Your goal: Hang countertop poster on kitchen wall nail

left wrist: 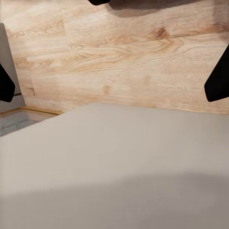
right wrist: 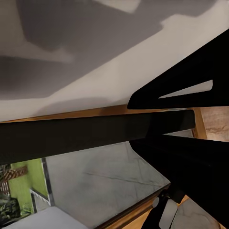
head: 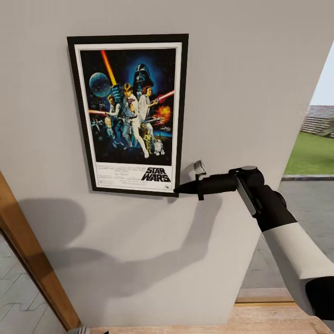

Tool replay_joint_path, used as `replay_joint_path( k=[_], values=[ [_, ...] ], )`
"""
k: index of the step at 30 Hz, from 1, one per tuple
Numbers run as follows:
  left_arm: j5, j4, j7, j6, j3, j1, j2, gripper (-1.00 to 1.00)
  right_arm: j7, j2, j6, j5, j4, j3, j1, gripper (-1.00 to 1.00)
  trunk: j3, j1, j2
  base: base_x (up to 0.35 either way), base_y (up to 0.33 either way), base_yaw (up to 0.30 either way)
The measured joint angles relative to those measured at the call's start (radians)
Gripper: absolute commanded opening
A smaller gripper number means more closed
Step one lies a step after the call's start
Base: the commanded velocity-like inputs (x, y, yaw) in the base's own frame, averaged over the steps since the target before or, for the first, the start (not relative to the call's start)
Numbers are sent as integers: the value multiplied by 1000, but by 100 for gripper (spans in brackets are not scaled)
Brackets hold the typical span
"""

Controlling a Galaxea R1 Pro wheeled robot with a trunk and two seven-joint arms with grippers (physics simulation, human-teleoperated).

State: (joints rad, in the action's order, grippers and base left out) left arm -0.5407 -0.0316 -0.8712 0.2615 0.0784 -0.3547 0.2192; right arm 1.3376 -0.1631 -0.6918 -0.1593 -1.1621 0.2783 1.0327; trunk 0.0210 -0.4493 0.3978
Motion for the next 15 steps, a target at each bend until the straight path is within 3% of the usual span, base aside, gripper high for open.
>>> replay_joint_path(
  k=[15],
  values=[
    [0,0,0,0,0,-1,2,100,0,0,0,0,-1,0,0,-100,0,0,0,5,0,0]
  ],
)
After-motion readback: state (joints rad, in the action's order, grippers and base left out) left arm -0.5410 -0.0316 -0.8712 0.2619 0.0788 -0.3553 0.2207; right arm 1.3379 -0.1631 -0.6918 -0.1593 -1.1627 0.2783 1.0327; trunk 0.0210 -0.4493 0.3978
